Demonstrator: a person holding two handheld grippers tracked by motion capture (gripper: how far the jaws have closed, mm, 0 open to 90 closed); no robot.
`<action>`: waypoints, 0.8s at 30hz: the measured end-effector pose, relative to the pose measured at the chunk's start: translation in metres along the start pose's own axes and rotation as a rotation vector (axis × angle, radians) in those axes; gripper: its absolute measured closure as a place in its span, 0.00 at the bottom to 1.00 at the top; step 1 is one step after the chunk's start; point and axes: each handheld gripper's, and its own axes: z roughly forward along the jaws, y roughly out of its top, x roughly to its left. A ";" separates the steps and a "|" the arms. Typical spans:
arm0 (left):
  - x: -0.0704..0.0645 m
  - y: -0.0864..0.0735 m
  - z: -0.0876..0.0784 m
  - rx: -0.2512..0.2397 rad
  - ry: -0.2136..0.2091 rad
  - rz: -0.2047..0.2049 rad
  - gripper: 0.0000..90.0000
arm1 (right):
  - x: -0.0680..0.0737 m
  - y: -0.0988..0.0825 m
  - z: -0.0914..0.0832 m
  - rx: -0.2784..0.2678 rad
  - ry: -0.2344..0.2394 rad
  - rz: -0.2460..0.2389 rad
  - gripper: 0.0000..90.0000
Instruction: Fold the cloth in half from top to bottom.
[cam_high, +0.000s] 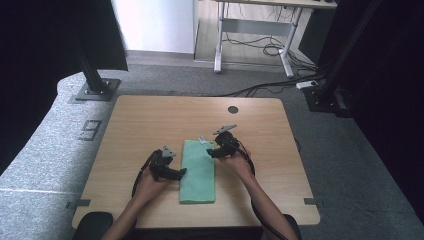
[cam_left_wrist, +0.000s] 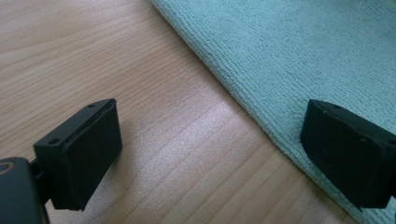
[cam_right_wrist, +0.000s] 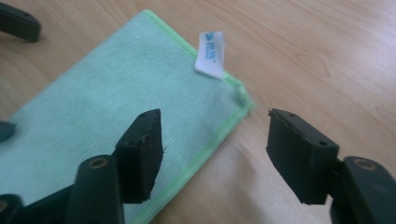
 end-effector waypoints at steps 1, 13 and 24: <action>0.000 0.000 0.000 0.000 0.000 0.000 0.06 | -0.001 0.002 0.002 0.003 -0.004 -0.004 0.42; 0.000 0.000 0.000 -0.001 0.000 -0.002 0.06 | -0.019 0.018 0.027 0.021 -0.014 0.023 0.57; 0.000 0.000 0.000 -0.001 0.002 -0.002 0.06 | -0.021 0.010 0.042 0.035 0.022 0.011 0.59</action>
